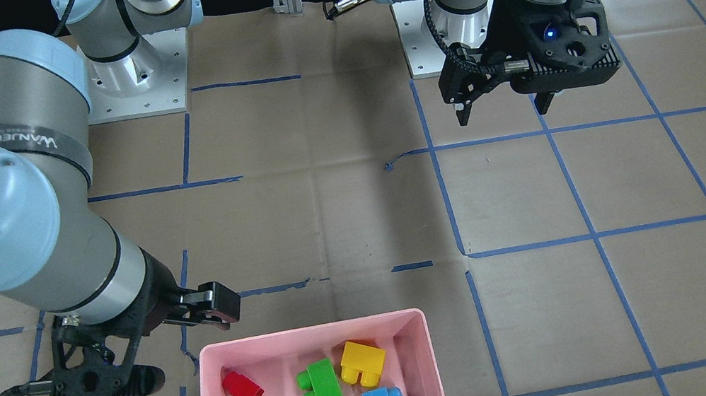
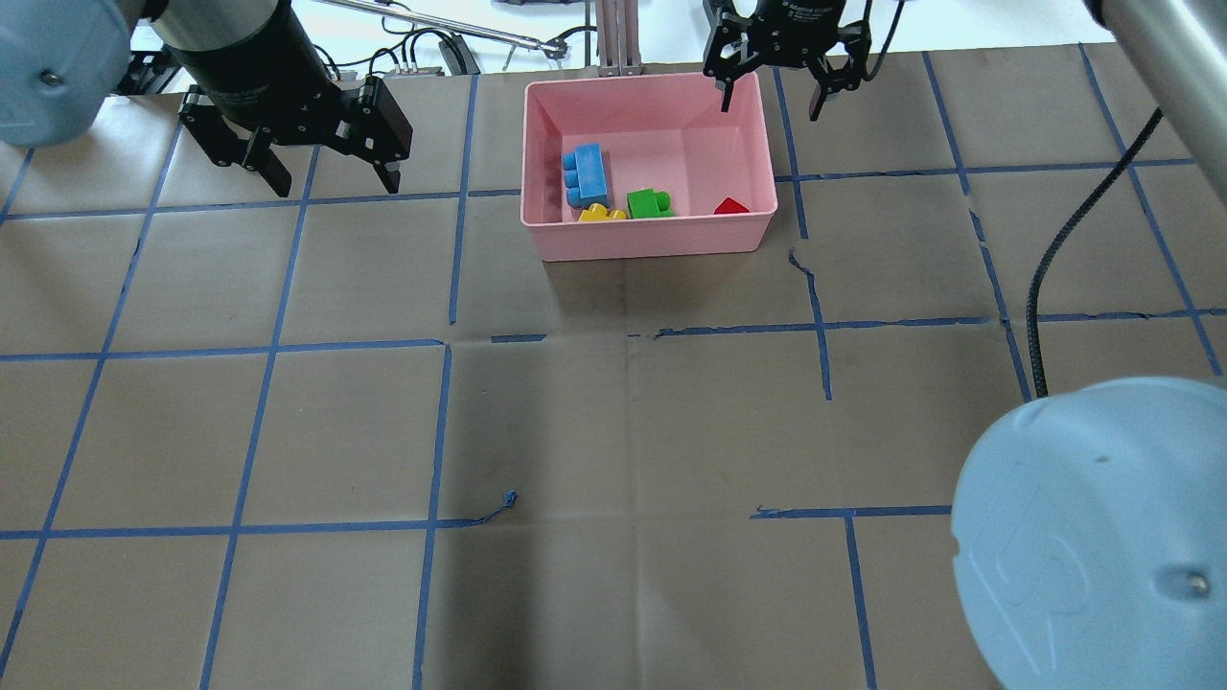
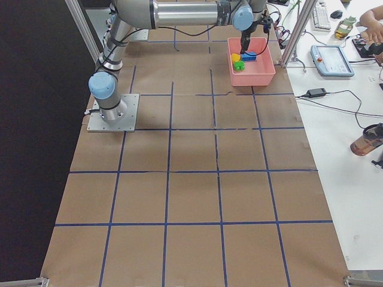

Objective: Put all blocks into box

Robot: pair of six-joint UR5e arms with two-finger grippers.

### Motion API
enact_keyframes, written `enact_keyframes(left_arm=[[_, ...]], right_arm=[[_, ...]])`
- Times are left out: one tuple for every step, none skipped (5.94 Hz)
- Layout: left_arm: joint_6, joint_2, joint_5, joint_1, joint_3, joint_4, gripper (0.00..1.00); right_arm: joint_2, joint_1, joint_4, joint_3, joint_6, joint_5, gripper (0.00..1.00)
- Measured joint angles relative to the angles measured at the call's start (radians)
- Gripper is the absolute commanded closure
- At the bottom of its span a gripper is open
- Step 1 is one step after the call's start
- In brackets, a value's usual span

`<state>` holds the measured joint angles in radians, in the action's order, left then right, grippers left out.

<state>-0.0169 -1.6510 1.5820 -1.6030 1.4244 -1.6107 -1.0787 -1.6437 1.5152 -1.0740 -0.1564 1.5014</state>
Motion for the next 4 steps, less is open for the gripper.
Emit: enact_keyframes(left_arm=[[0.000,0.000,0.001,0.000,0.000,0.000,0.01],[0.000,0.000,0.001,0.000,0.000,0.000,0.01],[0.000,0.000,0.002,0.000,0.000,0.000,0.00],[0.000,0.000,0.002,0.000,-0.001,0.000,0.00]], right_arm=[[-0.060,0.022,-0.045,-0.037,0.070,0.032,0.01],[-0.145,0.039,-0.069,-0.119,0.103,0.048,0.01],[-0.254,0.046,-0.071,-0.230,0.108,0.054,0.01],[-0.341,0.046,-0.067,-0.315,0.096,0.055,0.01]])
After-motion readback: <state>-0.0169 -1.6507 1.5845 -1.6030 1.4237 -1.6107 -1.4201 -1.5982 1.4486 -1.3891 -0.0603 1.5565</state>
